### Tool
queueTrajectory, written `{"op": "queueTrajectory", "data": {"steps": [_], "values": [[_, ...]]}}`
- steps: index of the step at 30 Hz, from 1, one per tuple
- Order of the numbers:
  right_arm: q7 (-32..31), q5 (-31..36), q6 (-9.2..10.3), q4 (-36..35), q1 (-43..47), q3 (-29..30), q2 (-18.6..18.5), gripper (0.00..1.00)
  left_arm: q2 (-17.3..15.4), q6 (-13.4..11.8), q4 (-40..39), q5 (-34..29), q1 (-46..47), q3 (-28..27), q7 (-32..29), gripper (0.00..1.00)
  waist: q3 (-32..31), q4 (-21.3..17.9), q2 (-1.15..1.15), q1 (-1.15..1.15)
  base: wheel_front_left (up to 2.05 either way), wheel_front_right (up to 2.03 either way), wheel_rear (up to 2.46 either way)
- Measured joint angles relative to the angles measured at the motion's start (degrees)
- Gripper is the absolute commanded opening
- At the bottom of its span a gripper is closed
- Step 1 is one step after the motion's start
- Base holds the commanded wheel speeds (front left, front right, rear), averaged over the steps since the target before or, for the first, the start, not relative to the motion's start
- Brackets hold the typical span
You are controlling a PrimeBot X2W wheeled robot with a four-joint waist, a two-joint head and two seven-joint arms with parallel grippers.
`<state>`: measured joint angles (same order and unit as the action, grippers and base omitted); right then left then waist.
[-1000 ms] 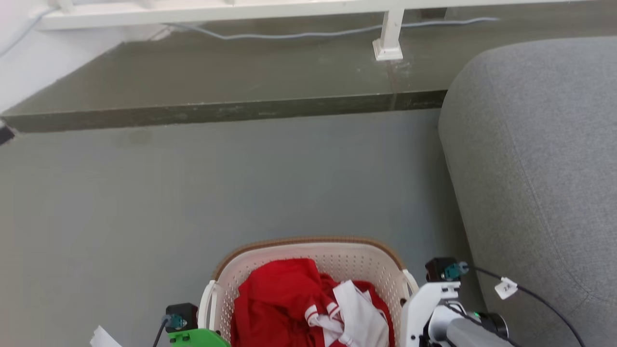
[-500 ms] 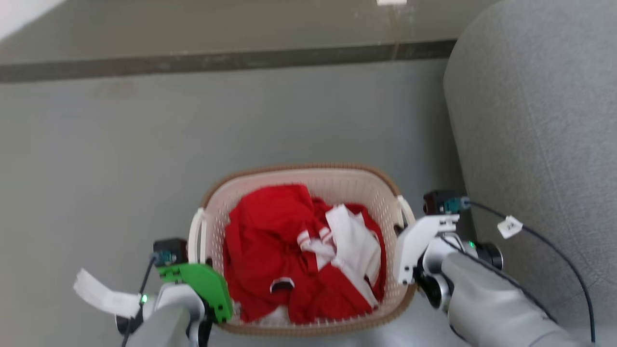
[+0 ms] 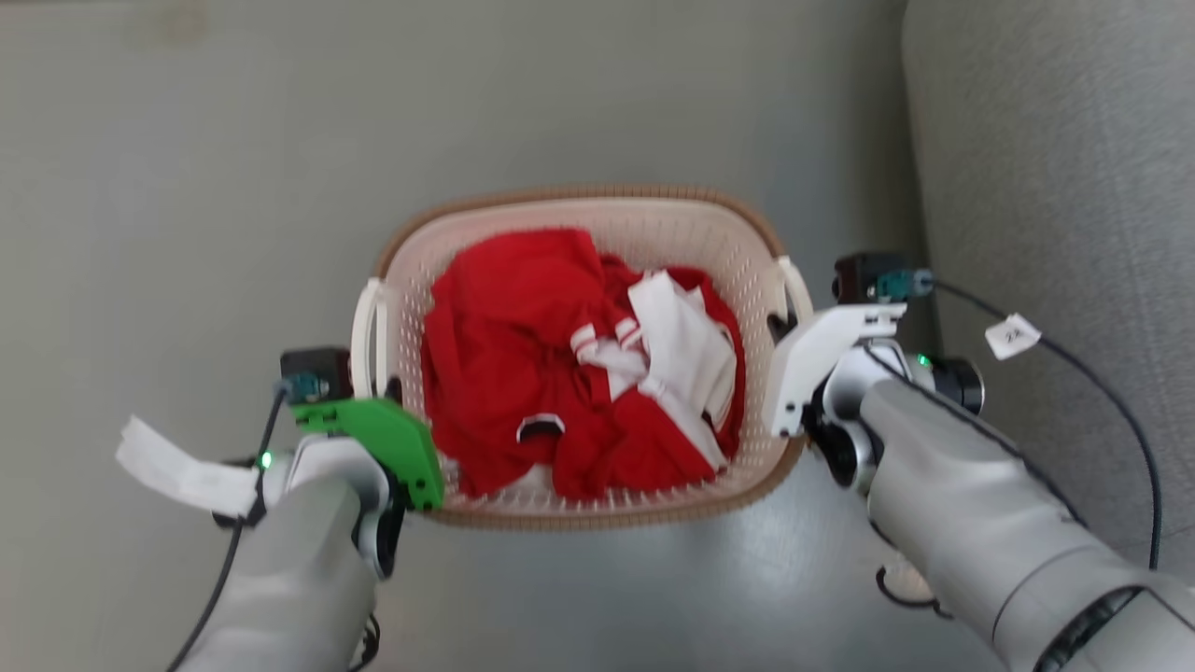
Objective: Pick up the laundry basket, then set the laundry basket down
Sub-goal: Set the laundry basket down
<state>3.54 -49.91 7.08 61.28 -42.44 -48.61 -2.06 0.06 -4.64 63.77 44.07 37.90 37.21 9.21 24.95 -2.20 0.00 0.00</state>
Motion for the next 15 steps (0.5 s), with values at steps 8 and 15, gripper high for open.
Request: {"op": "queueTrajectory", "data": {"steps": [8,15], "values": [[1.30,0.40,0.00,1.43,-5.24,1.00,-0.01,0.00,0.00,-0.16,-0.21,-0.51,4.78,-0.03,0.55,0.00,6.52,0.62,0.00,0.00,0.00,0.00,0.00],[2.49,0.63,0.00,2.60,-9.48,1.85,-0.16,0.00,-0.01,-0.49,-1.03,-1.65,8.84,-0.09,1.40,0.00,12.27,1.16,0.00,0.01,0.00,0.00,0.00]]}}
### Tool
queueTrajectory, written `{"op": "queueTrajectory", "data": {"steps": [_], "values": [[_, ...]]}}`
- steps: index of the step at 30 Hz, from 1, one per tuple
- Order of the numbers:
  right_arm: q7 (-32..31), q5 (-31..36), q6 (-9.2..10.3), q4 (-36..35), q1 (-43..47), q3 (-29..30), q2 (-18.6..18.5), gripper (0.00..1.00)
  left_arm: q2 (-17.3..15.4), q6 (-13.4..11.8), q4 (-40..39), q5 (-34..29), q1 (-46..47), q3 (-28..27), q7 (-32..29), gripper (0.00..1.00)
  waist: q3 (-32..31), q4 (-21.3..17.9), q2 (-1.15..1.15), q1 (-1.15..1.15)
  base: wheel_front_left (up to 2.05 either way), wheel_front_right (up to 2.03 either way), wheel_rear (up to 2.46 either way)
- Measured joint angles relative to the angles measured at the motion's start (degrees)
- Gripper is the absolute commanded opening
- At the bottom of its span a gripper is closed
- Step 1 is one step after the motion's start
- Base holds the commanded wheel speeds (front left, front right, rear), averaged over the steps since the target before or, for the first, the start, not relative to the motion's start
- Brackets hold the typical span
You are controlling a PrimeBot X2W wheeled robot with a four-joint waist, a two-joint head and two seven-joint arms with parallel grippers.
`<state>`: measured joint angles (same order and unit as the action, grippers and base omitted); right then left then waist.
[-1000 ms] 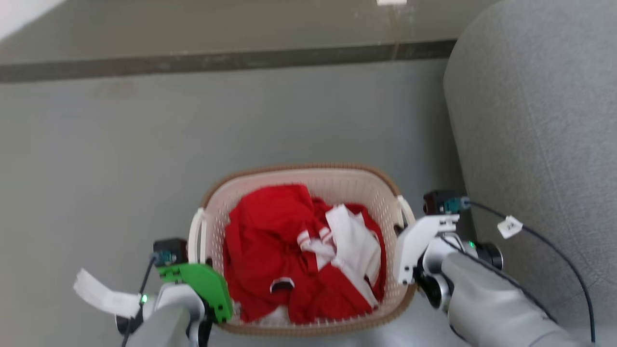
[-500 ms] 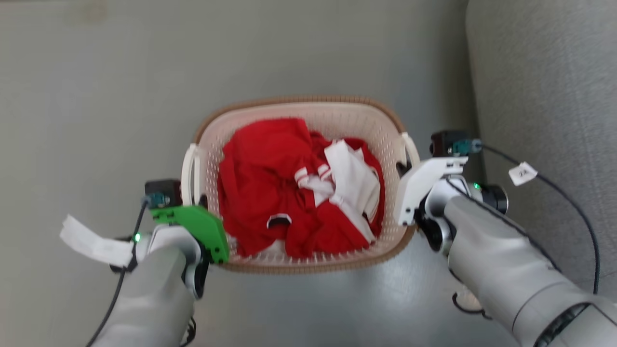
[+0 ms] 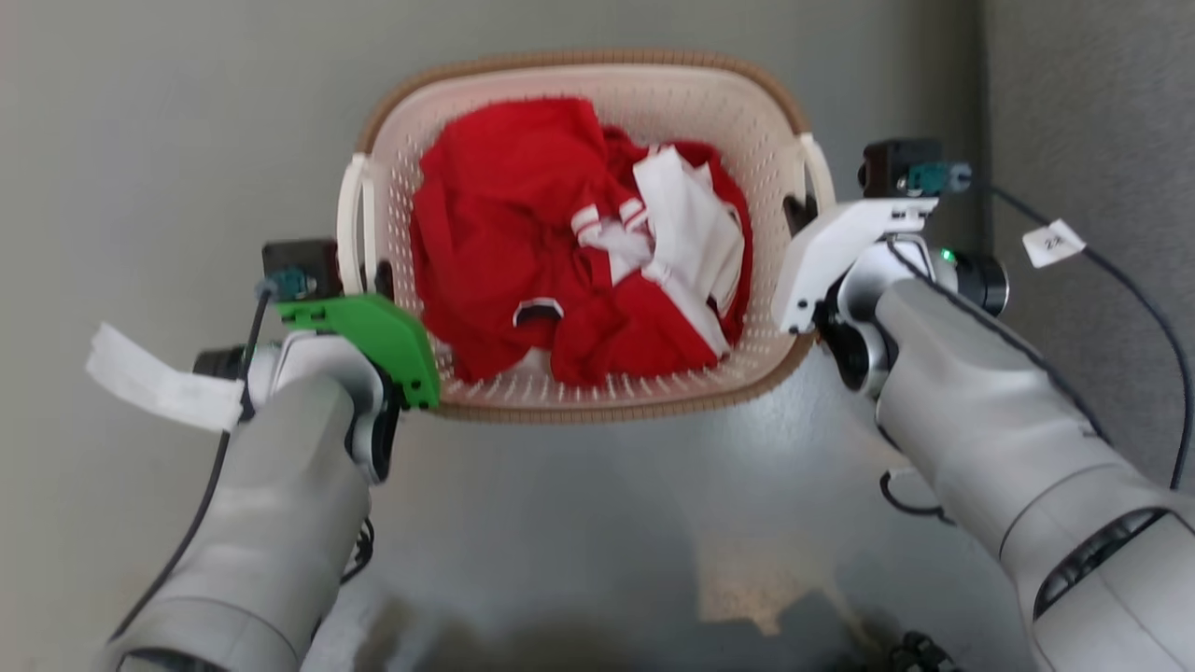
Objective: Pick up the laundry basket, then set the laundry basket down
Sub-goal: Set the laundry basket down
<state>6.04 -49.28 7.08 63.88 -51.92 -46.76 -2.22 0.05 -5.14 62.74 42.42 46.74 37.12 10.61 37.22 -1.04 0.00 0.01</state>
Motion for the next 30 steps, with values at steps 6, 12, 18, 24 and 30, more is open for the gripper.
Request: {"op": "queueTrajectory", "data": {"steps": [6,12,18,24,30], "values": [[0.79,0.53,0.00,0.57,-3.59,0.21,-0.16,0.00,-0.03,-0.11,-0.13,-0.36,3.52,-0.14,0.34,0.00,4.93,0.41,0.00,0.00,0.00,0.00,0.00],[2.58,0.88,0.00,1.42,-5.94,0.49,-0.27,0.00,-0.10,-0.12,-0.15,-0.81,6.16,-0.14,1.45,0.00,9.60,0.65,0.00,0.00,0.00,0.00,0.00],[3.58,0.88,-0.01,2.38,-6.36,0.73,-0.08,0.00,-0.01,-0.12,-0.12,-0.82,6.40,-0.07,2.01,0.00,12.64,0.84,0.00,0.00,0.00,0.00,0.00],[4.35,0.88,-0.01,2.65,-7.77,0.85,-0.08,0.00,0.00,-0.12,0.24,-0.85,8.05,-0.09,2.47,0.00,13.96,0.50,0.00,0.00,0.00,0.00,0.00],[4.76,0.87,-0.01,2.89,-8.96,0.98,-0.10,0.00,-0.01,-0.12,0.60,-0.99,9.44,-0.05,2.64,0.00,15.26,0.06,0.00,0.00,0.00,0.00,0.00]]}}
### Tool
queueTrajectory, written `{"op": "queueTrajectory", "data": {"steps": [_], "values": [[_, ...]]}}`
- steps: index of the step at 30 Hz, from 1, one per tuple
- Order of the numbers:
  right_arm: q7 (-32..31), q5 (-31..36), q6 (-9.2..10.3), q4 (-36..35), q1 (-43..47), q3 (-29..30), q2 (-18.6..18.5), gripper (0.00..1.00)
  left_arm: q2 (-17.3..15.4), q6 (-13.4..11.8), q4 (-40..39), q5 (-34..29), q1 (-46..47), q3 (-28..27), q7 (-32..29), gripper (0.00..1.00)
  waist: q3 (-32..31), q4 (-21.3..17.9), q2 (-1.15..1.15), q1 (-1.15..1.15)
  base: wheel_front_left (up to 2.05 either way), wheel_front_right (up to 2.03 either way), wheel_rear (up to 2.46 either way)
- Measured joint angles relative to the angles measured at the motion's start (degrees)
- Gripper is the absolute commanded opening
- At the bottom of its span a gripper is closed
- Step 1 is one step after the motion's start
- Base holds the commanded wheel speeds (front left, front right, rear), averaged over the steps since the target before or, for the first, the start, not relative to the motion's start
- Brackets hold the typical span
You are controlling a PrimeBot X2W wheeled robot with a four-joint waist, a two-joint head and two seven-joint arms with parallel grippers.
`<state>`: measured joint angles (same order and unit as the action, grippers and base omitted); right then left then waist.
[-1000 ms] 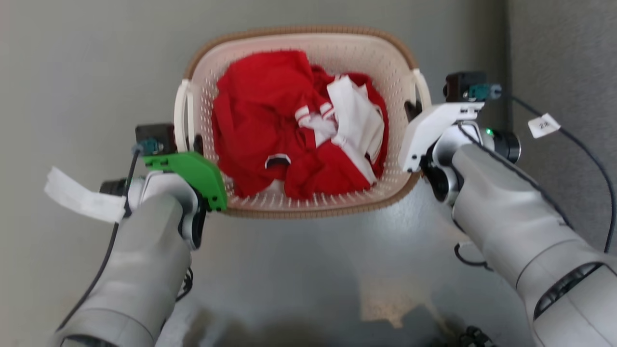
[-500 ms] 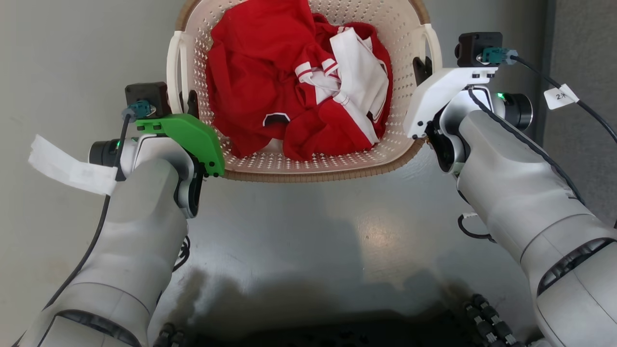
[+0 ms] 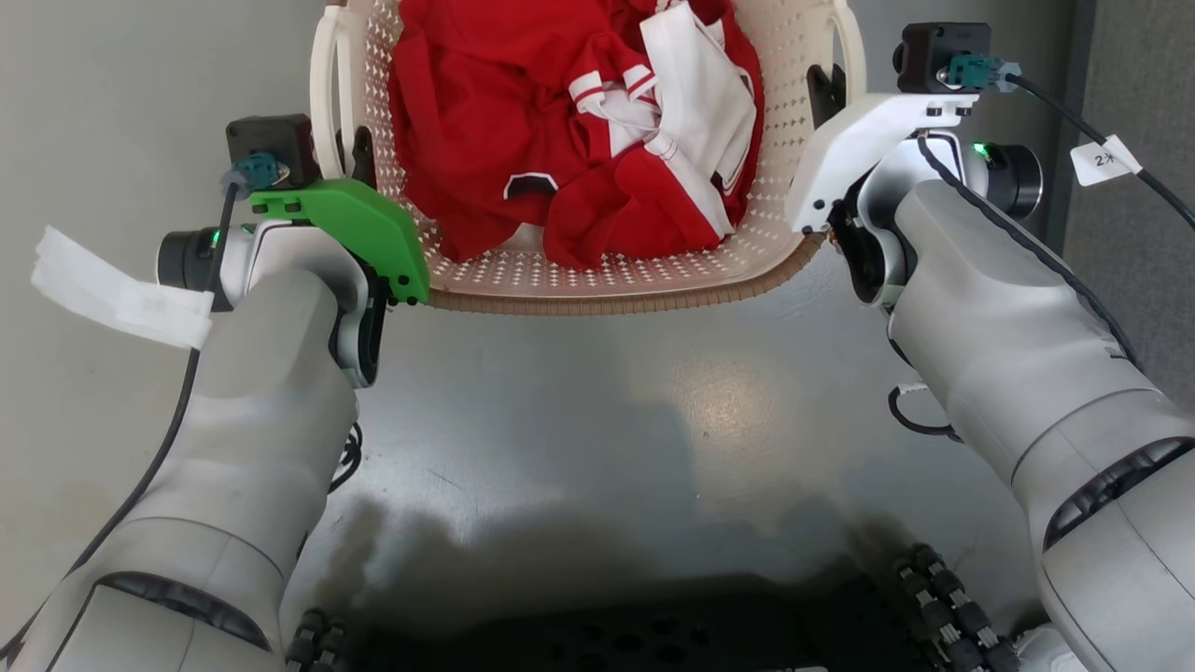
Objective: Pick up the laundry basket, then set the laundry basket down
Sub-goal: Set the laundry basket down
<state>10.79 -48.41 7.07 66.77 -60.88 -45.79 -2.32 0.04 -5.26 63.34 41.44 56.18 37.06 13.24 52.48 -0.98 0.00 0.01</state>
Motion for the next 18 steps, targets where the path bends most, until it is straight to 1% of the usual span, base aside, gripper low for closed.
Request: {"op": "queueTrajectory", "data": {"steps": [4,18], "values": [[0.34,0.00,-0.01,0.40,-0.14,0.00,0.16,0.00,0.13,0.03,0.71,-0.03,0.21,0.13,0.42,0.00,1.15,-0.25,0.00,0.00,0.00,0.00,0.00],[1.63,0.00,-0.56,1.00,-0.18,-0.43,0.27,0.00,0.32,0.20,1.41,-0.02,0.41,0.13,0.93,0.00,1.92,-0.10,0.00,0.00,0.00,0.00,0.00]]}}
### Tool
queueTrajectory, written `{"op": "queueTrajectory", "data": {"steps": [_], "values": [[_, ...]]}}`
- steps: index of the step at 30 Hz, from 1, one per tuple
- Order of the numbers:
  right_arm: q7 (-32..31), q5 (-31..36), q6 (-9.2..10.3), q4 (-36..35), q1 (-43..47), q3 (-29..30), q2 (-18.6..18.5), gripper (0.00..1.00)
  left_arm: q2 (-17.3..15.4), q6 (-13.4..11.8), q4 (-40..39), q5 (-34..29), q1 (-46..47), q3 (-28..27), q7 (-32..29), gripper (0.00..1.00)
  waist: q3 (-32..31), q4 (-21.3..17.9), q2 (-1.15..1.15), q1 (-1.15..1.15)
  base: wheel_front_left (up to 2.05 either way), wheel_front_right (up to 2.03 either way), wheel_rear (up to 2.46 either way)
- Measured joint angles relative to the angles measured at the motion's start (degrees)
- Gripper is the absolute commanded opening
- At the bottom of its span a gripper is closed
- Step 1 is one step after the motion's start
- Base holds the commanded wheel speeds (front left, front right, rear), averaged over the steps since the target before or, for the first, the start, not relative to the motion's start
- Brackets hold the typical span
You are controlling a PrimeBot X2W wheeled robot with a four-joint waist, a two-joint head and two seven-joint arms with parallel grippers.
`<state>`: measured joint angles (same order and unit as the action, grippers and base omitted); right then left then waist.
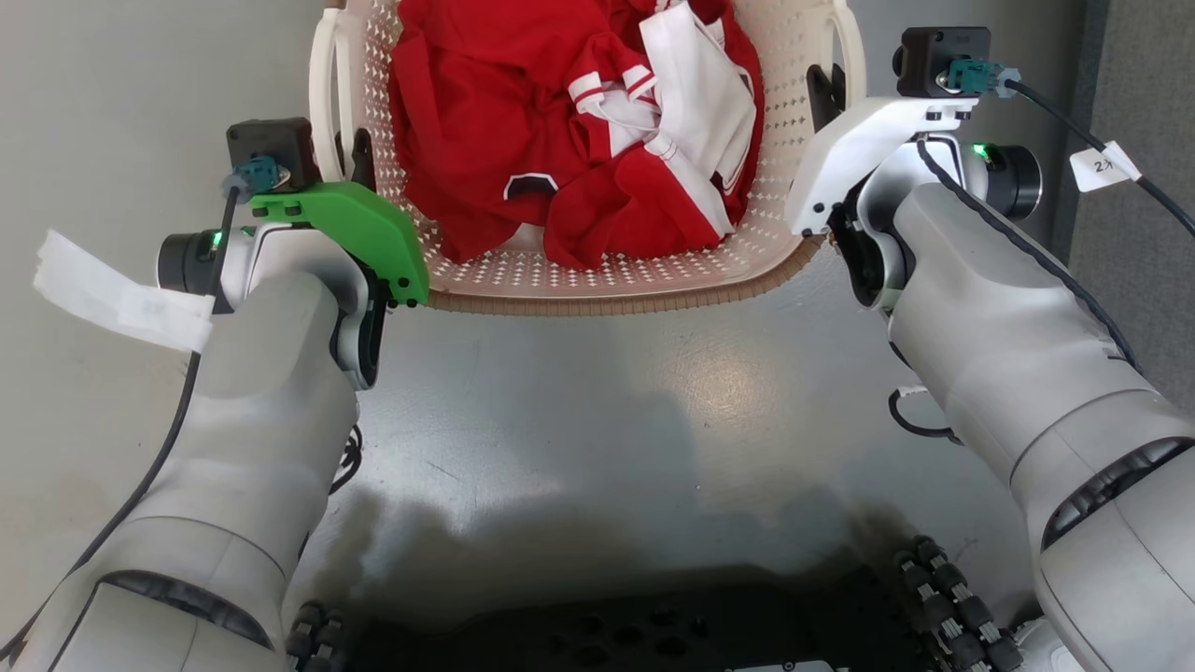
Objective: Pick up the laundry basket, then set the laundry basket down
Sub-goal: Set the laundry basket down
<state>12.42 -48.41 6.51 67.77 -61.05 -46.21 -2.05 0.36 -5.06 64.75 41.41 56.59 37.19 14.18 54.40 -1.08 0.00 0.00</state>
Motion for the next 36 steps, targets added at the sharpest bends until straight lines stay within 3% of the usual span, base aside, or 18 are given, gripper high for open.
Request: {"op": "queueTrajectory", "data": {"steps": [4,6,7,9,12,13,14,15,36], "values": [[0.24,0.00,-0.12,0.04,-0.16,-0.11,-0.01,0.04,0.00,0.01,0.04,0.00,0.12,0.00,0.08,0.00,0.22,0.02,0.00,0.00,0.00,0.00,0.00],[0.34,0.00,-0.13,0.09,-0.34,-0.15,-0.02,0.15,-0.01,0.01,0.08,0.02,0.23,0.00,0.09,0.00,0.37,0.03,0.00,0.00,0.00,0.00,0.00],[0.43,0.00,-0.23,0.11,-0.47,-0.18,-0.02,0.18,-0.01,0.02,0.10,0.03,0.37,0.00,0.10,0.06,0.43,0.03,0.00,0.00,0.00,0.00,0.00],[0.51,0.00,-0.40,0.18,-0.66,-0.19,-0.03,0.26,-0.01,0.02,0.25,0.10,0.61,0.03,0.24,0.27,0.55,0.04,0.00,0.00,0.00,0.00,0.00],[0.66,0.00,-0.40,0.37,-0.69,-0.21,-0.12,0.49,-0.09,0.02,1.15,0.22,0.66,0.03,0.22,0.64,0.67,0.03,0.00,0.00,0.00,0.00,0.00],[0.68,0.00,-0.40,0.46,-0.69,-0.21,-0.23,0.76,-0.19,0.02,1.26,0.26,0.66,0.01,0.22,0.77,0.69,0.03,0.00,0.00,0.00,0.00,0.00],[0.74,-0.01,-0.40,0.53,-0.70,-0.20,-0.40,0.93,-0.43,0.02,1.33,0.26,0.66,0.00,0.22,0.87,0.69,0.03,0.00,0.00,0.00,0.00,0.00],[0.77,-0.01,-0.38,0.64,-0.70,-0.19,-0.59,1.00,-0.65,0.02,1.34,0.30,0.66,-0.02,0.22,1.00,0.69,0.03,0.00,0.00,0.00,0.00,0.00],[1.74,-0.12,-0.70,0.90,-0.55,-0.14,-1.40,1.00,-1.31,0.02,1.68,0.77,0.40,-0.02,0.24,1.00,-3.58,-0.02,0.00,0.00,0.00,0.00,0.00]]}}
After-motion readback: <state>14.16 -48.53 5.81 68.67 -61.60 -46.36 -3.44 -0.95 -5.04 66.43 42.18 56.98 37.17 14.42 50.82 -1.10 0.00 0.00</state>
